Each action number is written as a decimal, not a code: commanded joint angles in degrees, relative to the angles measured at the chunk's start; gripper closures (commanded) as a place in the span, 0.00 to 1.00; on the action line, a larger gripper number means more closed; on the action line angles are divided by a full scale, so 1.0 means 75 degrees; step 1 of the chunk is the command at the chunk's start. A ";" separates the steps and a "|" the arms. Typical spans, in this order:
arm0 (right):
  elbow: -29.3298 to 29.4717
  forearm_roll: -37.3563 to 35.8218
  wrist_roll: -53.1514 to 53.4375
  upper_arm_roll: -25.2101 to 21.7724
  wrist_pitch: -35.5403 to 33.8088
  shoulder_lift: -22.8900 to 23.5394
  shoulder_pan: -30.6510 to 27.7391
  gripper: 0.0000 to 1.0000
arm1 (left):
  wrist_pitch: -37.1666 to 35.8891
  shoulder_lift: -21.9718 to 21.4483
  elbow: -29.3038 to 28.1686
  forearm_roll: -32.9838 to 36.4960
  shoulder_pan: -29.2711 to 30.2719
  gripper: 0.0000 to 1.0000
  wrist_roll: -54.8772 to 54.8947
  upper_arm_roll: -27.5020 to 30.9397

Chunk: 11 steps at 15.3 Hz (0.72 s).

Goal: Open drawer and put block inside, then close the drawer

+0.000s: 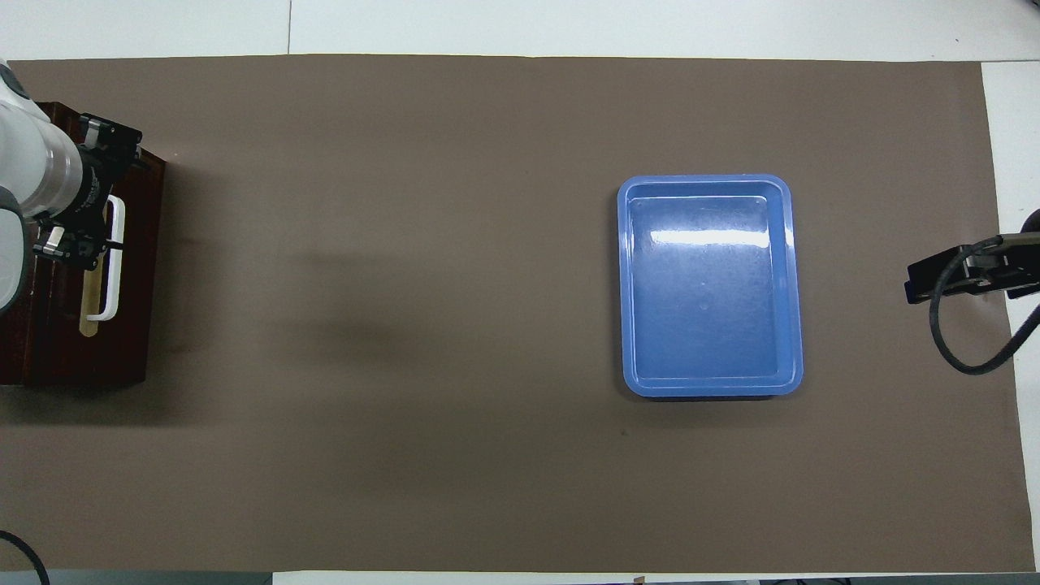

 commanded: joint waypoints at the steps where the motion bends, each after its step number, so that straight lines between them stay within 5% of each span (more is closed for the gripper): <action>1: -0.0161 -0.0006 -0.0137 0.0087 0.0081 -0.0151 -0.0157 0.00 | -0.0778 -0.0096 0.0430 -0.0478 -0.0080 0.00 0.1528 0.0074; 6: -0.0161 -0.0006 -0.0137 0.0087 0.0081 -0.0151 -0.0134 0.00 | -0.2103 -0.0155 0.0901 -0.1417 0.0014 0.00 0.5603 0.0156; 11: -0.0149 -0.0006 -0.0137 0.0087 0.0081 -0.0151 -0.0110 0.00 | -0.2351 -0.0354 0.0632 -0.1476 0.0154 0.00 0.8867 0.0203</action>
